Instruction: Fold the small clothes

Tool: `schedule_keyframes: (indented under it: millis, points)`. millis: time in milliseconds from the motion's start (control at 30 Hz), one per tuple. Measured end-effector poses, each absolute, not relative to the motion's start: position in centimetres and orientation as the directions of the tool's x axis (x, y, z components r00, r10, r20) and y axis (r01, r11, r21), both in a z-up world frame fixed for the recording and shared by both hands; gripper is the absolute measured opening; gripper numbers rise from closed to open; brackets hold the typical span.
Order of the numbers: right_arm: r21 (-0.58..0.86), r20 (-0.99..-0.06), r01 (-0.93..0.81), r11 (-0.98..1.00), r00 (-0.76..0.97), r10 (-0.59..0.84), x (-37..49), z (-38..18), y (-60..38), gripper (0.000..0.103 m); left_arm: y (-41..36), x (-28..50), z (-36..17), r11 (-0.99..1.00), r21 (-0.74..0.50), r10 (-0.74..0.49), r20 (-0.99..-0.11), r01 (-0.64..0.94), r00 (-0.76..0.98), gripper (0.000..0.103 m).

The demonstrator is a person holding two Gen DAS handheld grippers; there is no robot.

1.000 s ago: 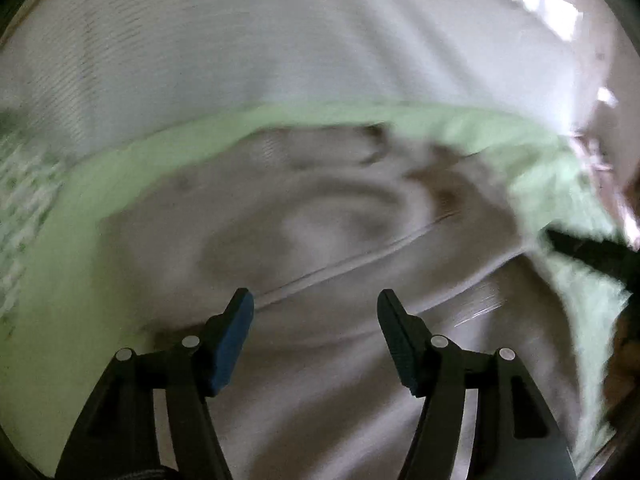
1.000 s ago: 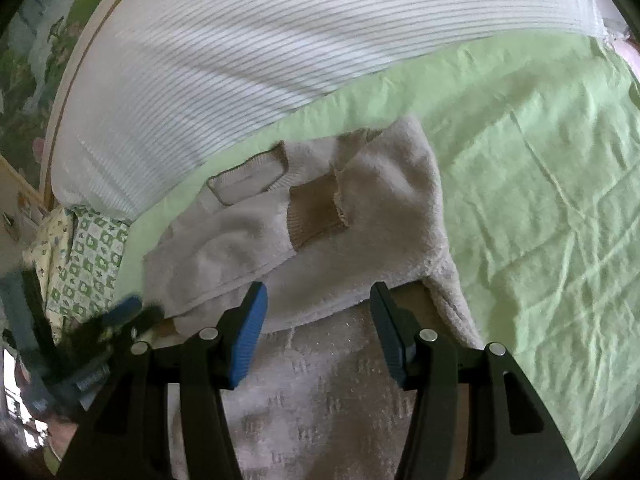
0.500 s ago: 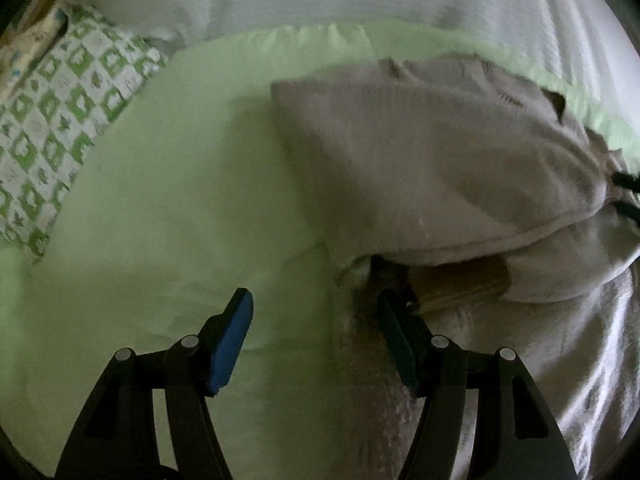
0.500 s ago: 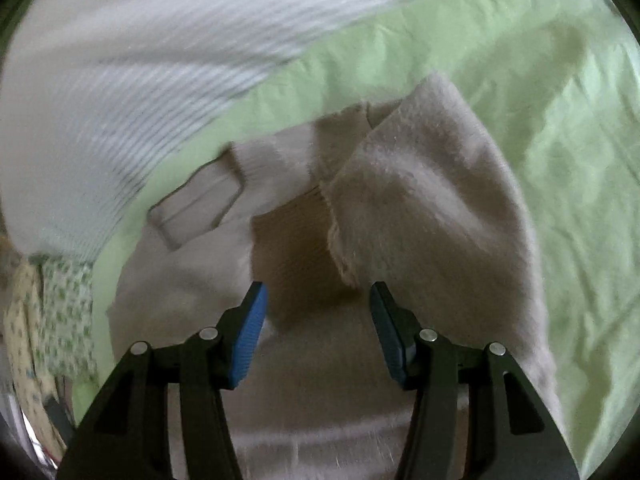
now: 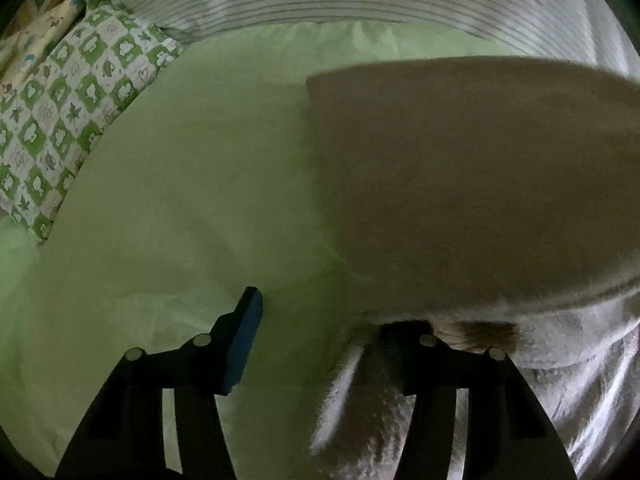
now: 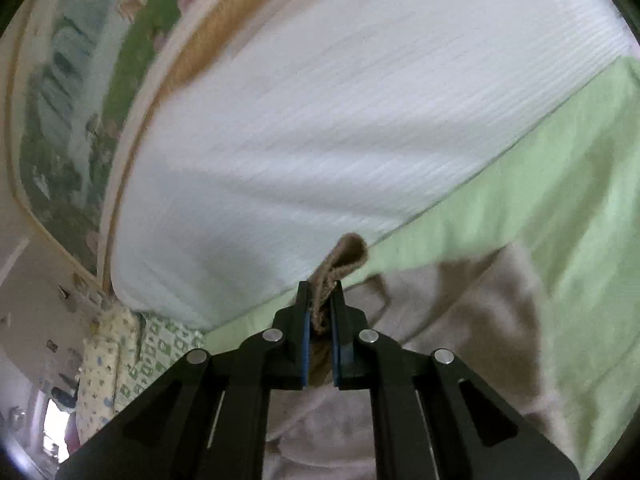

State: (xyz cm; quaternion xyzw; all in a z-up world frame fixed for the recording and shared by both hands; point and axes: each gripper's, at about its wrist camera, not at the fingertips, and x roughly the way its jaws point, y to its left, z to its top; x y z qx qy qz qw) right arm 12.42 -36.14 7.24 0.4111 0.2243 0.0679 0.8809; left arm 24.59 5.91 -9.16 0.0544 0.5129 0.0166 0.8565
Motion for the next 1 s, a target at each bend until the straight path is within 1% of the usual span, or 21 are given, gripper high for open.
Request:
schedule_keyframes:
  millis: [67, 100, 167, 267, 333, 433, 533, 567, 667, 867, 900, 967, 1000]
  points:
    - [0.721, -0.419, 0.119, 0.683, 0.859, 0.292, 11.7, 5.3, -37.5, 0.009, 5.8, 24.3, -9.4, 0.994, 0.103, 0.079, -0.878, 0.026, 0.473, 0.053]
    - [0.692, -0.49, 0.176, 0.7, 0.827, 0.276, 11.7, 3.2, -38.1, 0.009, 5.9, 24.3, -9.4, 0.995, 0.096, 0.073, -0.879, 0.025, 0.47, 0.052]
    - [0.679, -0.577, 0.257, 0.688, 0.766, 0.283, 11.8, -1.1, -39.0, 0.009, 6.0, 24.2, -9.6, 0.996, 0.082, 0.063, -0.883, 0.02, 0.466, 0.052]
    - [0.623, -0.643, 0.311, 0.718, 0.726, 0.244, 11.4, -4.3, -38.8, 0.009, 6.3, 24.2, -9.6, 0.998, 0.061, 0.042, -0.886, 0.027, 0.462, 0.05]
    - [0.631, -0.646, 0.338, 0.699, 0.727, 0.232, 10.5, -5.3, -39.5, 0.009, 5.5, 23.5, -9.0, 0.997, 0.071, 0.044, -0.883, 0.04, 0.467, 0.05]
    - [0.608, -0.641, 0.33, 0.722, 0.74, 0.201, 9.9, -4.4, -39.2, 0.009, 5.4, 23.4, -8.7, 0.998, 0.057, 0.034, -0.886, 0.036, 0.462, 0.049]
    - [0.612, -0.579, 0.273, 0.742, 0.794, 0.186, 10.0, -2.2, -39.3, 0.009, 5.8, 23.7, -8.8, 0.999, 0.04, 0.025, -0.89, 0.024, 0.455, 0.049]
    - [0.601, -0.581, 0.266, 0.754, 0.793, 0.183, 10.6, -1.7, -39.4, 0.009, 5.8, 23.7, -8.9, 0.999, 0.042, 0.027, -0.891, 0.023, 0.453, 0.049]
    - [0.558, -0.641, 0.297, 0.775, 0.747, 0.176, 11.7, -2.9, -39.2, 0.009, 5.2, 22.9, -9.1, 0.999, 0.042, 0.029, -0.893, 0.018, 0.449, 0.049]
    - [0.528, -0.708, 0.36, 0.769, 0.687, 0.164, 11.1, -6.2, -39.0, 0.009, 5.3, 22.9, -9.9, 0.998, 0.053, 0.032, -0.901, 0.036, 0.433, 0.052]
    - [0.518, -0.718, 0.377, 0.768, 0.68, 0.151, 11.2, -6.6, -39.1, 0.01, 5.4, 22.8, -9.8, 0.998, 0.055, 0.034, -0.901, 0.038, 0.432, 0.054]
    - [0.513, -0.73, 0.396, 0.762, 0.669, 0.143, 11.5, -6.7, -39.5, 0.021, 5.5, 22.6, -9.7, 0.998, 0.058, 0.036, -0.903, 0.038, 0.428, 0.054]
    - [0.506, -0.737, 0.41, 0.759, 0.663, 0.133, 11.5, -6.5, -39.7, 0.03, 5.5, 22.4, -9.6, 0.997, 0.06, 0.037, -0.904, 0.04, 0.426, 0.054]
